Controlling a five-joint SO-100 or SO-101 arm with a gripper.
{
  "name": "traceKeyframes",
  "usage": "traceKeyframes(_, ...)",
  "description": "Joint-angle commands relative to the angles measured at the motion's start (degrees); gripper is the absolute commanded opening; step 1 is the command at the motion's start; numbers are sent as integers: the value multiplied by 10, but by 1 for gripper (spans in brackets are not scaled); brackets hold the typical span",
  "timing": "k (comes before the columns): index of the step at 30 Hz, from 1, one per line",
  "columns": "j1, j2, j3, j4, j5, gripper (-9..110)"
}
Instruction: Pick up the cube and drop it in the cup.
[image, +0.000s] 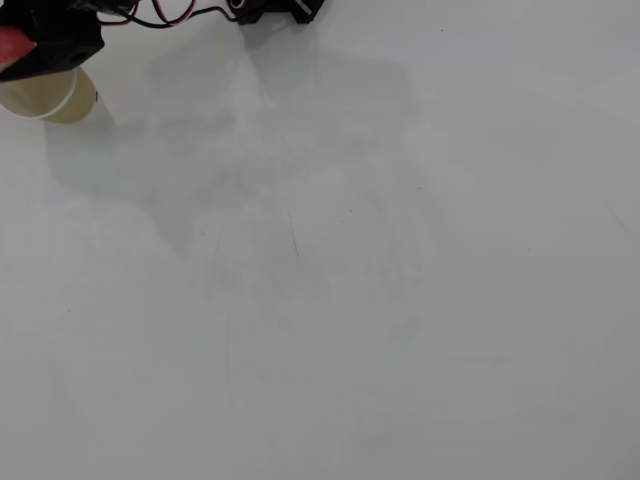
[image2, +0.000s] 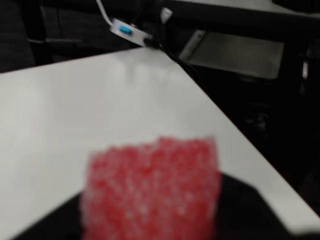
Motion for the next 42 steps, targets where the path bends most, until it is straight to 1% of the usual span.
traceKeyframes(1, -4, -5, -106, -30, 8, 0)
traceKeyframes(6, -7, -33, -126, -33, 9, 0)
traceKeyframes(17, -9, -34, -123, -25, 9, 1)
traceKeyframes(21, -9, -34, -120, -8, 9, 15)
traceKeyframes(30, -9, -33, -120, 7, 9, 29)
traceKeyframes(36, -9, -33, -119, 8, 9, 34)
traceKeyframes(42, -8, -33, -119, 8, 9, 34)
